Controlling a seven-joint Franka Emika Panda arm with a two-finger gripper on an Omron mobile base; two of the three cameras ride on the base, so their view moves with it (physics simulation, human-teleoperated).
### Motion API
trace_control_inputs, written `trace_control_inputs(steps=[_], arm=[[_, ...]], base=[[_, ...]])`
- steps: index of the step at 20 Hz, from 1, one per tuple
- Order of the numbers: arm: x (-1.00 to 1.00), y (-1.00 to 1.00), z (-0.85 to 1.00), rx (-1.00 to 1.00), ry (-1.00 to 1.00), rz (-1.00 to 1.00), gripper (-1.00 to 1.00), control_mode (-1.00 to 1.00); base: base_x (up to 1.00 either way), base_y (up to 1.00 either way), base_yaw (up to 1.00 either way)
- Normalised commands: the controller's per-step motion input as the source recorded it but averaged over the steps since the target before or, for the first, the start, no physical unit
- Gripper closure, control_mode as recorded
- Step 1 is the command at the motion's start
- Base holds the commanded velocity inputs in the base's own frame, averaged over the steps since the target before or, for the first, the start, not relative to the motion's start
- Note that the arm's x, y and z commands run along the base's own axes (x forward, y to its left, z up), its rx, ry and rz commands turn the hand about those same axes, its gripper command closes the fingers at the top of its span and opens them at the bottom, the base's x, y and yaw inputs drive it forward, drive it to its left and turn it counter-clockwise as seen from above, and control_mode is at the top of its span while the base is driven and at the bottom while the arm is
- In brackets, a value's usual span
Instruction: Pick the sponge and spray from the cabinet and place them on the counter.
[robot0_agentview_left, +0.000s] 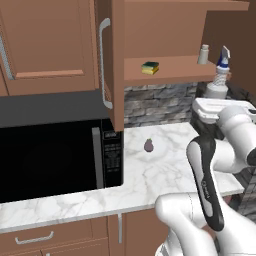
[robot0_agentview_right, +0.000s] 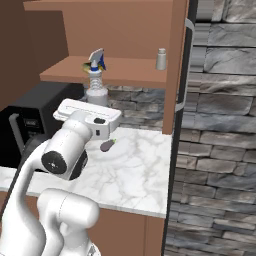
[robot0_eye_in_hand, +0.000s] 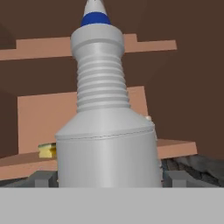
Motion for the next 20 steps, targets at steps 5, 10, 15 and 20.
trace_control_inputs(steps=[5, 10, 15, 20], arm=[[-0.2, 0.06, -0.41, 0.0, 0.0, 0.0, 1.0, -1.0], [0.03, 0.0, -0.44, 0.01, 0.02, 0.0, 1.0, -1.0], [0.0, 0.01, -0.51, 0.04, -0.01, 0.0, 1.0, -1.0], [0.03, 0.08, -0.61, 0.0, -0.06, 0.0, 1.0, -1.0]], base=[[0.0, 0.0, 0.0], [0.0, 0.0, 0.0], [0.0, 0.0, 0.0], [0.0, 0.0, 0.0]])
